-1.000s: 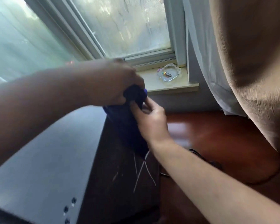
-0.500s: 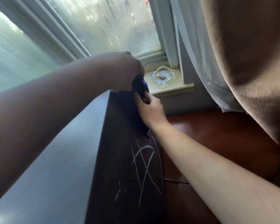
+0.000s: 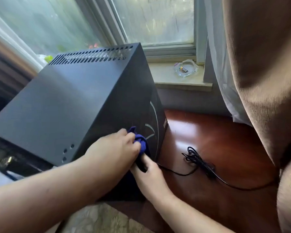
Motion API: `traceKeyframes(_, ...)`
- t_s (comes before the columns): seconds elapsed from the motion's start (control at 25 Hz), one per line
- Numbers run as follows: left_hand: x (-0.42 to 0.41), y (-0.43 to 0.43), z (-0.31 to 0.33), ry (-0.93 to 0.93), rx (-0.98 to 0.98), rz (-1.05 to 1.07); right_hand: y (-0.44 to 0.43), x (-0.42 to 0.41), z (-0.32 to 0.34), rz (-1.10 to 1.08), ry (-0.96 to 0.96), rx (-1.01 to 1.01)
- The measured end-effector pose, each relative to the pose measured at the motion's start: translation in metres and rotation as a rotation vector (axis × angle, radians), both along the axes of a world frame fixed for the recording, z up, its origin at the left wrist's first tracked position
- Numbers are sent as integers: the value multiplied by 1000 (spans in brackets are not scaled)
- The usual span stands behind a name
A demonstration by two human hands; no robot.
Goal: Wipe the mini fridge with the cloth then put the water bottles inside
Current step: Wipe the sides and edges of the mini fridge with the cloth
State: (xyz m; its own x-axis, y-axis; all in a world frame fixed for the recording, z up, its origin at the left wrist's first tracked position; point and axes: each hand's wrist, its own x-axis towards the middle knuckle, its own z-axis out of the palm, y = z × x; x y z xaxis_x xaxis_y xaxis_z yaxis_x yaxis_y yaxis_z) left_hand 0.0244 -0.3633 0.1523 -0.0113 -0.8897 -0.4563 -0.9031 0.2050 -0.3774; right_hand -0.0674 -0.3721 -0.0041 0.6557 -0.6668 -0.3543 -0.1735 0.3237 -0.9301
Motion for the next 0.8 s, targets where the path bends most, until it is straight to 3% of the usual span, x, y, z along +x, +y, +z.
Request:
traceKeyframes(0.2, -17, 69, -34, -92, 14, 86, 32, -31, 0, 207, -63, 411)
traceKeyframes(0.36, -30, 69, -31, 15, 12, 166, 35, -42, 8, 181, -112, 603)
traceKeyframes(0.52, -32, 12, -15, -100, -63, 145, -3, -34, 18, 20, -209, 504)
traceKeyframes(0.8, 0, -120, 1, -93, -273, 186, -139, -9, 45, -150, -310, 151)
